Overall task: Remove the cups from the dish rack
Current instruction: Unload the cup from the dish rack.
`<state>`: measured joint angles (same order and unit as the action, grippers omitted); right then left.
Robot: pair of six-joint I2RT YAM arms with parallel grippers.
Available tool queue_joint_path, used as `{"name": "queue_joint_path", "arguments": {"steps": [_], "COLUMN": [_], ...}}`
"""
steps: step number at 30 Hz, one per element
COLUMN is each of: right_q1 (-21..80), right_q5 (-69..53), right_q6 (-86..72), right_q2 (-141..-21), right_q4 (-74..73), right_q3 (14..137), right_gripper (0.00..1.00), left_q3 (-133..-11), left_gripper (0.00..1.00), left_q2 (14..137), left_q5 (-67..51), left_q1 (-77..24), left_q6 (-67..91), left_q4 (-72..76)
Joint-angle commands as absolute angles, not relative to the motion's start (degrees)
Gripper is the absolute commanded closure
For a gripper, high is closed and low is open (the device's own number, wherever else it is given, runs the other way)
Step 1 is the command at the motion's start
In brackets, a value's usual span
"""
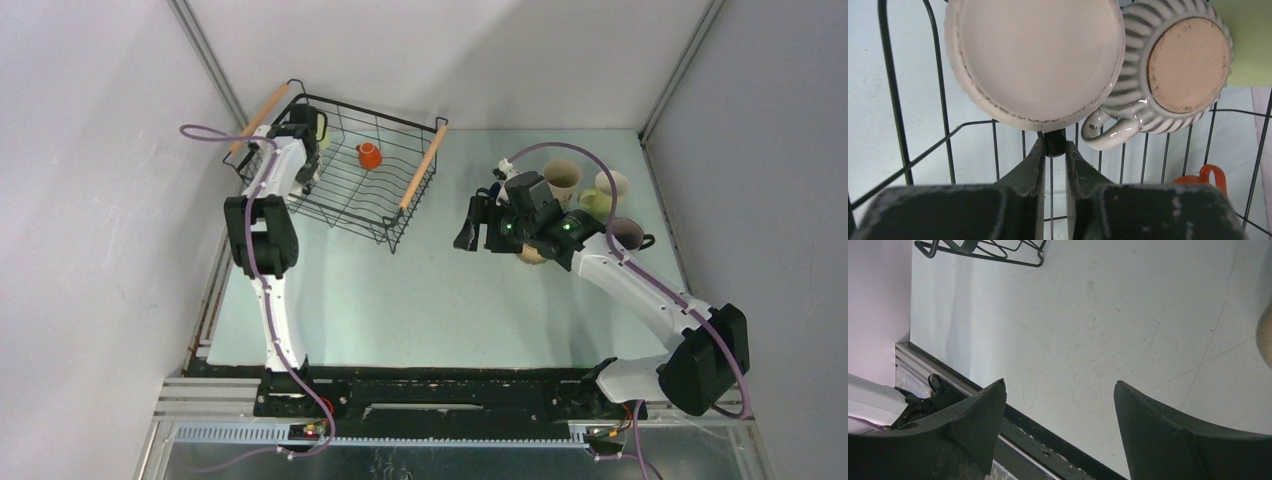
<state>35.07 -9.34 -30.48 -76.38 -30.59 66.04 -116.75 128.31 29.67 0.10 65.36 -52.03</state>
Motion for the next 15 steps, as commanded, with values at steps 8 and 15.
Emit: {"name": "queue_joint_path", "arguments": {"steps": [8,15], "right_q1": [35.51,35.64], "right_q5": [-9.23,-9.15], "right_q6": [-30.74,-30.68], "right_q2": [-76.26,-75.77], "right_q4": [-28.91,-28.8], "right_q3": [65.93,65.53], "right_gripper": [0.14,0.14], "left_q3": [-119.7,-118.63], "left_gripper": [1.0,1.0], "left_q2": [127.38,126.25], "left_q5": [32.47,32.49], "left_q1": [-3.58,-4.26], "left_q6": [63.46,64.78], "left_q4": [-53.55,-54.26]}}
